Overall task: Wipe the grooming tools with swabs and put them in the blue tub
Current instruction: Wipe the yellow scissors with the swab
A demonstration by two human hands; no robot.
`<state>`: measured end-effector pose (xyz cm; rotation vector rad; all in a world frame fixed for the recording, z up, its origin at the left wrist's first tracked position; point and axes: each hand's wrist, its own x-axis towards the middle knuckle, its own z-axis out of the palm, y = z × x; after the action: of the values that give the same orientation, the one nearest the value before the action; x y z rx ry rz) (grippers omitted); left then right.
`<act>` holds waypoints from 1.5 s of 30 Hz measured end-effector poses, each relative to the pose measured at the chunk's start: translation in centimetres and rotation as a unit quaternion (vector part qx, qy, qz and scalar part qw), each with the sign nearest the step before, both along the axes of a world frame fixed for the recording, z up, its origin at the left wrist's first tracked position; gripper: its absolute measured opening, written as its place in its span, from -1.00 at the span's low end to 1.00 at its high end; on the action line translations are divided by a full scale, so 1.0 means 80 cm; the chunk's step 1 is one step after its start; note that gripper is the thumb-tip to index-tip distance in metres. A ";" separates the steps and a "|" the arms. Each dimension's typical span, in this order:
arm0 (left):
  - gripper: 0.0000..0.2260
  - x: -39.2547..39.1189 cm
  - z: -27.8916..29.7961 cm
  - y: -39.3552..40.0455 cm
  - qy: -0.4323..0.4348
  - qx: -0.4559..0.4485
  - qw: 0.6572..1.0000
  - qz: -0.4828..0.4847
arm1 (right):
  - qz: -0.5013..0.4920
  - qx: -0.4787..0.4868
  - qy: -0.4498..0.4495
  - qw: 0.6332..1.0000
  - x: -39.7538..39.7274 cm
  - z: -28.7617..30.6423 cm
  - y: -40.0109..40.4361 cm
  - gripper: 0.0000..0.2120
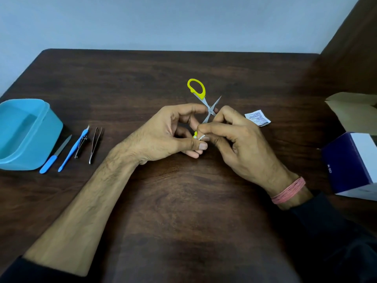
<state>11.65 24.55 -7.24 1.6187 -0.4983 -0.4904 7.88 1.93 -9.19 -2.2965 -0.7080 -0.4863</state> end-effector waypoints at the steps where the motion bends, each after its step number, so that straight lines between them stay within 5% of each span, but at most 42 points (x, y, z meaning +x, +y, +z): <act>1: -0.35 0.000 0.000 0.000 0.000 -0.002 1.000 -0.003 | 0.001 -0.003 0.001 1.000 0.000 0.000 0.000 -0.80; 9: -0.39 0.002 0.006 0.007 0.025 -0.015 1.000 -0.007 | -0.028 -0.003 -0.053 0.998 -0.008 0.011 -0.009 -0.80; 15: -0.65 0.001 0.007 0.006 0.059 -0.027 0.997 0.030 | -0.035 -0.002 -0.061 0.998 -0.012 0.011 -0.011 -0.82; 25: -0.79 0.001 0.005 0.004 0.064 -0.035 0.996 0.056 | -0.010 -0.034 -0.034 0.999 -0.011 0.013 -0.009 -0.82; 31: -0.90 0.003 0.004 0.003 0.067 -0.042 0.993 0.085 | -0.019 -0.035 -0.091 0.995 -0.014 0.013 0.000 -0.86; 45: -0.71 0.005 0.006 0.005 0.090 -0.062 0.988 0.108 | -0.099 -0.033 -0.140 0.985 -0.014 0.018 -0.006 -0.88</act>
<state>12.04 24.97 -6.78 1.4717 -0.2100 -0.4294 6.78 1.45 -7.72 -2.3987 -0.6375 -0.9040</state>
